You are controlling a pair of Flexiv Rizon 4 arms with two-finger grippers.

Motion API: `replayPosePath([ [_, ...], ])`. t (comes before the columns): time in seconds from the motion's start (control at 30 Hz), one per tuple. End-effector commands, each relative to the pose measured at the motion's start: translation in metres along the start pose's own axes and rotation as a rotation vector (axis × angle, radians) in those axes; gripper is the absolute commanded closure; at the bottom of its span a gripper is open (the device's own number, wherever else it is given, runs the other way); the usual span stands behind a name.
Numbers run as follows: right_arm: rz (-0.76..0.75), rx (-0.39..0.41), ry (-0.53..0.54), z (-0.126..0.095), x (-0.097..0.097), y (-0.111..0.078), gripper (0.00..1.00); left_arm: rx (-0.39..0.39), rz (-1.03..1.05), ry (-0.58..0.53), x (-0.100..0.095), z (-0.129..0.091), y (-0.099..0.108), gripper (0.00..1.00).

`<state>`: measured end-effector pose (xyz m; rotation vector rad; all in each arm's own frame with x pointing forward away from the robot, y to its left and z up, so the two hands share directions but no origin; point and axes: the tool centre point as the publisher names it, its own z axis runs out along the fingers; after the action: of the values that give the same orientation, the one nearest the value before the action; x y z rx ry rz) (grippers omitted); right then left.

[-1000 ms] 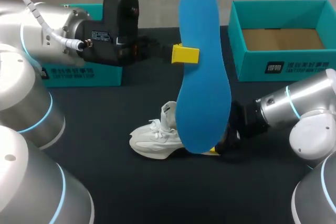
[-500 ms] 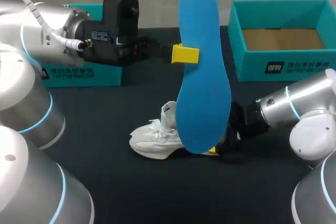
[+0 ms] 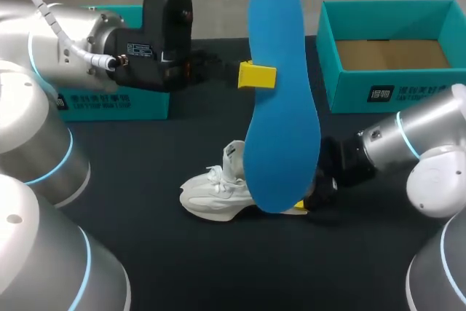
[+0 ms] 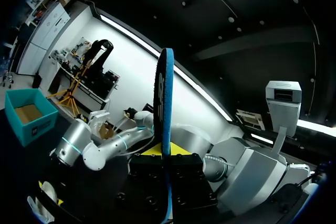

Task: Take the shoe out of the shoebox, open the shoe tongue, remove and reinsert the insole, then place the shoe into the shoebox

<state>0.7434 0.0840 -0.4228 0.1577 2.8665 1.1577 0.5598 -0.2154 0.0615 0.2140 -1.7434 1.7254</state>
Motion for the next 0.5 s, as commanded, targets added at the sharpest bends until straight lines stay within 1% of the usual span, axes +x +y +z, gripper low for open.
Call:
replayPosePath([
  [0.03,0.003,0.086,-0.007,-0.014,0.000,0.009,0.00,0.001,0.001,0.003,-0.001,0.001,0.000,1.00],
  [0.2,-0.001,0.179,-0.032,-0.026,-0.001,0.018,0.00,0.001,0.001,0.003,-0.001,0.001,0.000,1.00],
  [0.37,-0.005,0.267,-0.045,-0.033,-0.001,0.025,0.00,0.001,0.001,0.003,-0.001,0.001,0.000,1.00],
  [0.5,0.002,0.377,-0.044,-0.037,-0.001,0.031,0.00,0.001,0.001,0.003,-0.001,0.001,0.000,1.00],
])
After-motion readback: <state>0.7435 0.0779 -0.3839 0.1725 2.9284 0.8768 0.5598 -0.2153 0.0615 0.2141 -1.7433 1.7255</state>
